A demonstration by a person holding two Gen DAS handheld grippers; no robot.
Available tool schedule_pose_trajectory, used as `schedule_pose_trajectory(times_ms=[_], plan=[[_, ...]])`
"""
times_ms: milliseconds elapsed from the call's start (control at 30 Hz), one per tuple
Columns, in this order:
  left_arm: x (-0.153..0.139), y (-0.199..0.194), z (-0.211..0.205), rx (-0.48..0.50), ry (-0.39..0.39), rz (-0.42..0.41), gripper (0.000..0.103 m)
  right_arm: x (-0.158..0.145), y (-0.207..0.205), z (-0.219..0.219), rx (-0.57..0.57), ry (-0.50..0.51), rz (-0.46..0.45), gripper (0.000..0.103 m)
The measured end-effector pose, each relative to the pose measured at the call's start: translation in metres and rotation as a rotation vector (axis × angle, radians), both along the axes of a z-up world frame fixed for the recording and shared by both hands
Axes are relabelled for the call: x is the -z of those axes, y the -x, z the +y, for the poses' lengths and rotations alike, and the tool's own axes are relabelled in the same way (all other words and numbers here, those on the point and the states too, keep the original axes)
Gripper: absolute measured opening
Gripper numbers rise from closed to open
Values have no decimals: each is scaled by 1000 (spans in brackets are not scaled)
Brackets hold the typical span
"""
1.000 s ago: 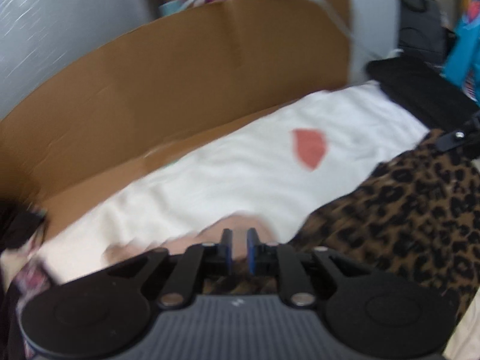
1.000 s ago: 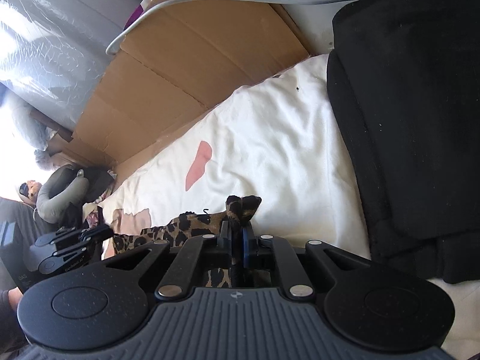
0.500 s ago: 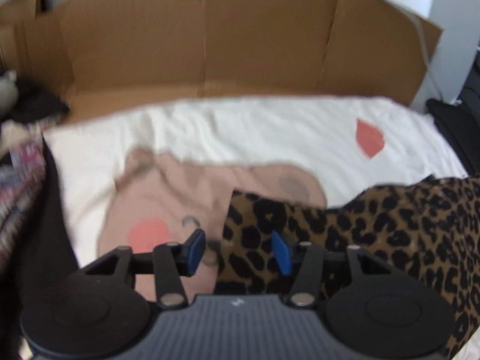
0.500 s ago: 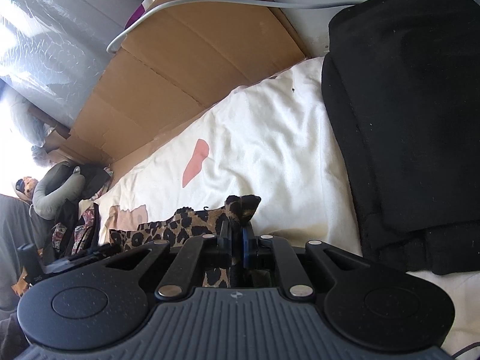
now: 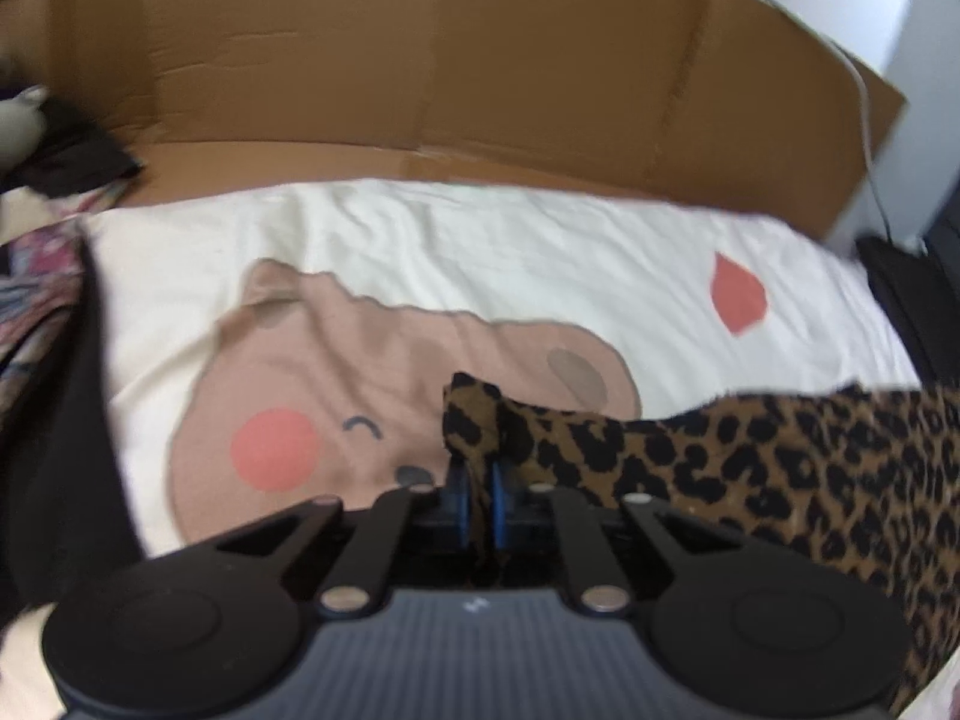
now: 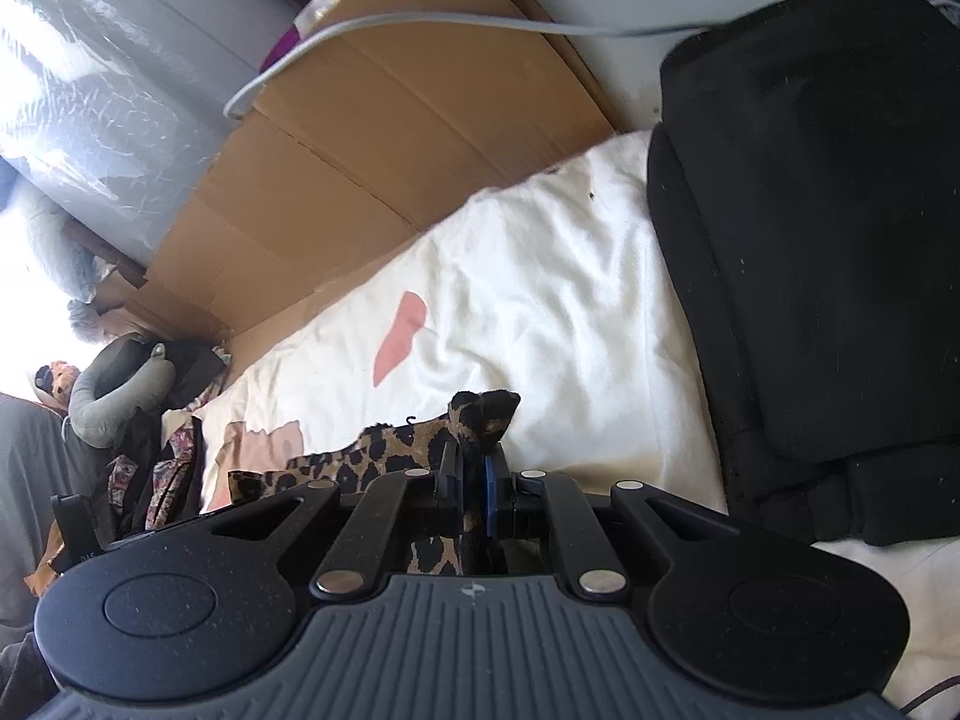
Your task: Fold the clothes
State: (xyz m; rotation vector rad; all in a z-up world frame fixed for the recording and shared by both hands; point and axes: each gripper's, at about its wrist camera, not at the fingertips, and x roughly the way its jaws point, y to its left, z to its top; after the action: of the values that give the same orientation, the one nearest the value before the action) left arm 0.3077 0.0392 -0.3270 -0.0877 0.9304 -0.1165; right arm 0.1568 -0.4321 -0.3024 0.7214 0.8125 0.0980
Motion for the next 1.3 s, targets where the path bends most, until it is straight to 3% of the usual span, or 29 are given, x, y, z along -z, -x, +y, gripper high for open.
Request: schedule_pose_trajectory(times_ms=[200, 333, 667, 1033, 1300], plan=[[-32, 17, 18, -62, 34, -51, 7, -25, 3, 11, -14, 37, -48, 4], [-37, 21, 27, -90, 44, -40, 7, -32, -7, 17, -30, 39, -49, 4], [-11, 5, 25, -80, 19, 39, 8, 1, -40, 21, -46, 86, 111, 4], [-21, 0, 23, -88, 43, 3, 7, -3, -37, 18, -20, 93, 119, 4], [4, -12, 14, -83, 15, 32, 9, 7, -39, 16, 0, 100, 138, 4]])
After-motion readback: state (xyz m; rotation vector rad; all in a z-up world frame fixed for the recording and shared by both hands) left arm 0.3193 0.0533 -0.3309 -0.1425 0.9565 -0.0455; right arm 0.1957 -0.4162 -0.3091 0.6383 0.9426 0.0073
